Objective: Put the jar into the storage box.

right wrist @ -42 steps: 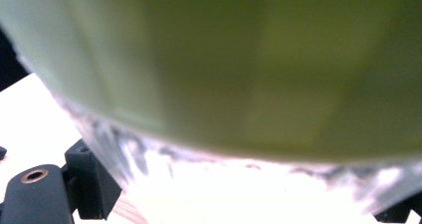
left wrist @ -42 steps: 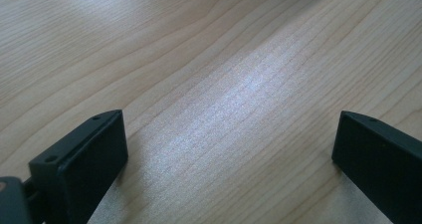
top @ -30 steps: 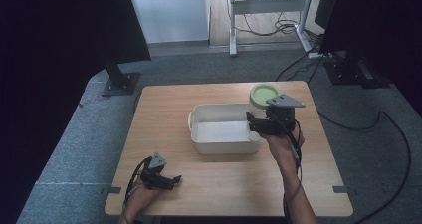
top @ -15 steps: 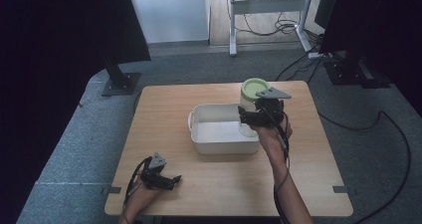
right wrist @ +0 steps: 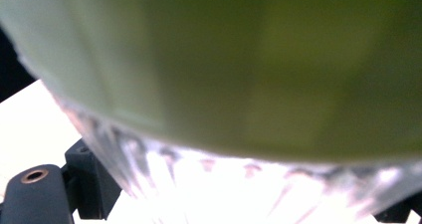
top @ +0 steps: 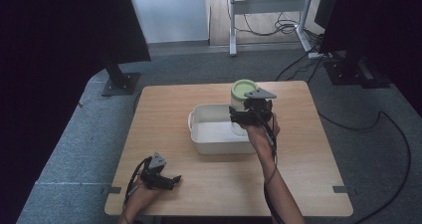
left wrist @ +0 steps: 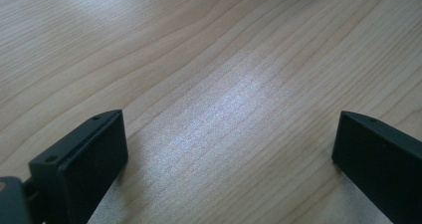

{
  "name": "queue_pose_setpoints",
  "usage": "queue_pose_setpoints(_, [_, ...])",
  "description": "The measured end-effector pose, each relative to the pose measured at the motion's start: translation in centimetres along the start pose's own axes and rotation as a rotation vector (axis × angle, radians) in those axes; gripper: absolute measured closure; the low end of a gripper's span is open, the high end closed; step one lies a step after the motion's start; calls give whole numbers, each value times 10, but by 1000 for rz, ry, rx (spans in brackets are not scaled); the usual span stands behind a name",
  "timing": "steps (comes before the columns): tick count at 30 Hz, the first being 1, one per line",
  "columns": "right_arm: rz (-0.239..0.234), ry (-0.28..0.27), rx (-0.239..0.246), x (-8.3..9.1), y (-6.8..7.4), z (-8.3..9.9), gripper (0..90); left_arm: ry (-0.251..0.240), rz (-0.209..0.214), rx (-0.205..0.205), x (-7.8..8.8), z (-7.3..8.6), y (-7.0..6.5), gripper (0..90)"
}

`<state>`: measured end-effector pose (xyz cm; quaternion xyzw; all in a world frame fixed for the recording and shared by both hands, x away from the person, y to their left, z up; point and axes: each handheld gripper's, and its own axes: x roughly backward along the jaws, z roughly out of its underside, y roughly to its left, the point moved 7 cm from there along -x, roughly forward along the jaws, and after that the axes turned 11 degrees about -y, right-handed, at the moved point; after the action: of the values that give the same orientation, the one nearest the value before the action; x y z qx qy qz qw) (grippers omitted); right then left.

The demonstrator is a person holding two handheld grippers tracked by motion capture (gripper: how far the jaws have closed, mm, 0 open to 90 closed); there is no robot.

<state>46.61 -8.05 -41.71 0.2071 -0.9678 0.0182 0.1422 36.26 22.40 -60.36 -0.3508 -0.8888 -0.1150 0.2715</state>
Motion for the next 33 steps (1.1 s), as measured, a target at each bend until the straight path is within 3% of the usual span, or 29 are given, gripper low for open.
queue_pose_setpoints(16, [35, 31, 25, -29, 10, 36, 106, -1, 0, 1, 0, 0, 0, 8])
queue_pose_setpoints(33, [33, 28, 35, -42, 15, 63, 106, -1, 0, 0, 0, 0, 0, 9])
